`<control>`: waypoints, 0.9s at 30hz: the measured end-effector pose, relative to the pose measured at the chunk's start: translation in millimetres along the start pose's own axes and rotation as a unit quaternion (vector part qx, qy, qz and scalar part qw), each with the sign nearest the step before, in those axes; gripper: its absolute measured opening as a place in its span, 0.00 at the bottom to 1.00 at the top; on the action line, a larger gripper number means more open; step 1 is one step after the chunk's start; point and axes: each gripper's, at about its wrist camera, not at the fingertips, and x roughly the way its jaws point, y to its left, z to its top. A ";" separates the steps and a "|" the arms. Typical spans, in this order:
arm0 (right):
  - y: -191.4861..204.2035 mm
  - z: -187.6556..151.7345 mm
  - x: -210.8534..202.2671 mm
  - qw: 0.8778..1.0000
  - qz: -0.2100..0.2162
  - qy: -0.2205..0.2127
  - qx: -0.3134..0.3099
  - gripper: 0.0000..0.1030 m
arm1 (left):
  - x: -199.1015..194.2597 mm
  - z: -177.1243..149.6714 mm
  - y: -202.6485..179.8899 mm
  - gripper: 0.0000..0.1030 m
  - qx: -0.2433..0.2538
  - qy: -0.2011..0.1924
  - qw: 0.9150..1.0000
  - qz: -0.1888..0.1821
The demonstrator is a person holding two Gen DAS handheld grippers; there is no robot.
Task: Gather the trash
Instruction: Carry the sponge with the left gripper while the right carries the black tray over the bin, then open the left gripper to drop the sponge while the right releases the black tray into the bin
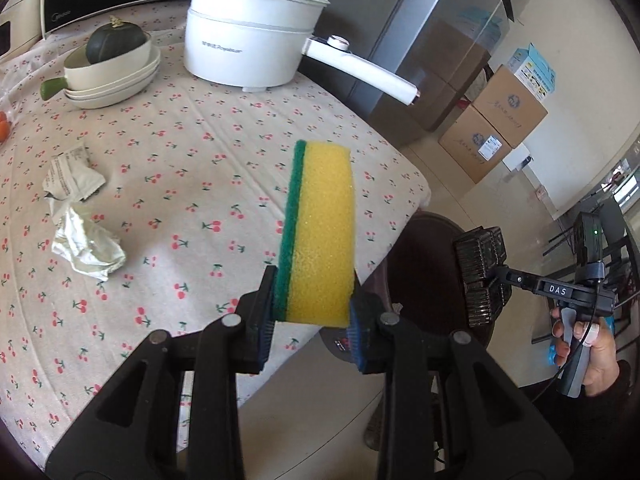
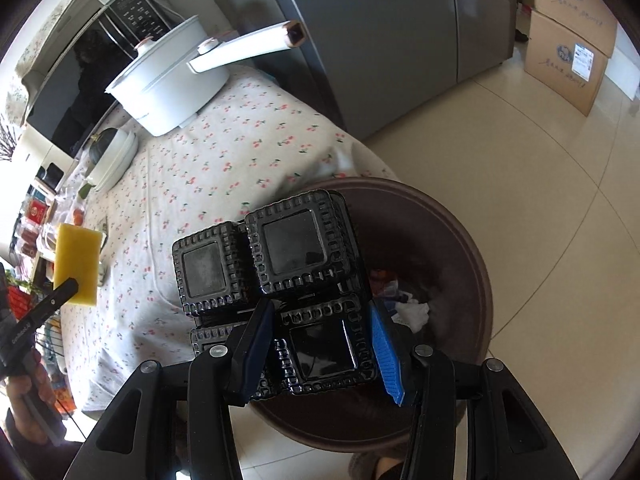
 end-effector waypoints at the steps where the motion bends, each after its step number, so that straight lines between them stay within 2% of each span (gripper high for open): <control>1: -7.2 -1.7 -1.2 1.000 -0.003 0.000 0.005 0.47 | 4.9 -1.0 -9.4 0.32 0.010 0.004 1.000 -0.005; 12: -56.4 -18.8 -13.8 0.999 -0.027 0.002 0.041 0.48 | 63.5 -22.3 -92.4 0.32 0.108 0.062 0.991 -0.045; 22: -70.3 -28.1 -16.6 0.998 -0.033 0.005 0.048 0.48 | 96.8 -27.8 -121.9 0.32 0.144 0.081 0.985 -0.055; 23: -71.0 -28.5 -17.0 0.998 -0.034 0.005 0.048 0.48 | 97.9 -27.2 -121.8 0.34 0.145 0.083 0.984 -0.055; 25: -71.2 -27.4 -15.0 0.998 -0.034 0.006 0.050 0.48 | 98.4 -25.9 -120.2 0.52 0.144 0.086 0.984 -0.057; 27: -70.3 -25.8 -12.0 0.998 -0.035 0.008 0.051 0.48 | 93.7 -24.8 -116.1 0.65 0.144 0.077 0.986 -0.041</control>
